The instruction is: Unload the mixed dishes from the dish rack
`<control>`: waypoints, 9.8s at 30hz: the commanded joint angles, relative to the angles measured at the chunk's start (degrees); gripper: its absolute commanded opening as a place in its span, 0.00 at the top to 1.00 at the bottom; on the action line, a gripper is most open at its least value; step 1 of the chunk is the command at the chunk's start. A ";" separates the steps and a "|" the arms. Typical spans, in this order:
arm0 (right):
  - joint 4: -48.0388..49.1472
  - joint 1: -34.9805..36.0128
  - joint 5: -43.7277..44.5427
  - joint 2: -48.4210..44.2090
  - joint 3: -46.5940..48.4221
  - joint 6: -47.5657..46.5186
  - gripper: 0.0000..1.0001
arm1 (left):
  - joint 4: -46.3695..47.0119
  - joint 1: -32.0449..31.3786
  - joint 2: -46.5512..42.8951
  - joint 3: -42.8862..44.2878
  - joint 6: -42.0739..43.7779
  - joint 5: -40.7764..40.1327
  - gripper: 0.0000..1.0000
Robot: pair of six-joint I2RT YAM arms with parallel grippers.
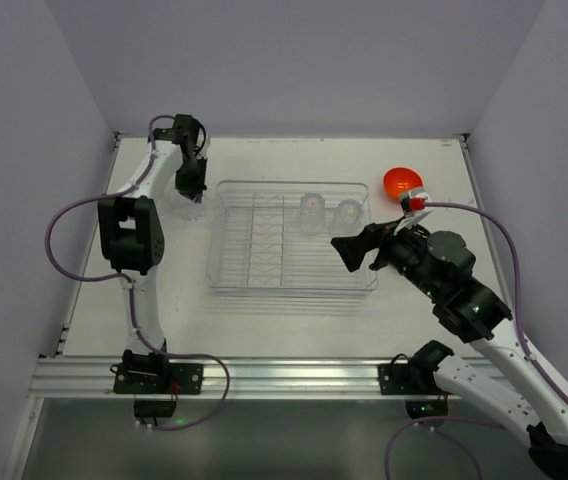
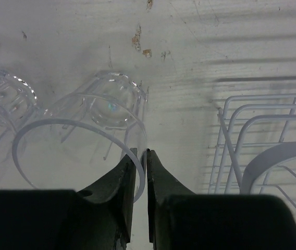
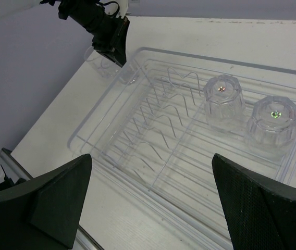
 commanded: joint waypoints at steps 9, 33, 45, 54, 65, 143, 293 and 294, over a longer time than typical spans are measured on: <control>1.75 -0.25 -0.56 0.41 -0.46 -0.95 0.01 | -0.33 0.02 -1.81 1.22 1.27 -0.10 0.49; -4.04 -1.04 15.60 20.94 9.46 9.77 0.01 | 31.48 -1.39 -63.31 -46.72 -15.94 0.60 0.00; -15.38 -10.71 11.65 41.62 24.22 1.52 0.09 | 31.75 -1.39 -87.76 -65.04 -12.61 2.89 0.00; -23.03 -13.43 10.77 55.25 34.60 -4.11 0.16 | 34.57 -1.39 -91.72 -70.59 -12.53 3.06 0.00; -26.73 -13.52 13.77 65.53 42.43 -4.29 0.16 | 35.18 -2.35 -91.29 -71.73 -12.97 3.77 0.00; 28.20 -13.09 -45.47 6.92 -0.02 14.35 0.75 | 126.59 -33.38 -59.38 -75.16 -61.48 41.65 0.39; -18.38 -4.47 17.46 66.41 45.32 7.14 0.04 | 35.97 -1.91 -85.05 -70.76 -10.68 -1.95 0.00; -18.72 -4.47 17.63 67.12 46.37 7.14 0.04 | 35.89 -1.91 -84.79 -70.76 -10.60 -1.95 0.00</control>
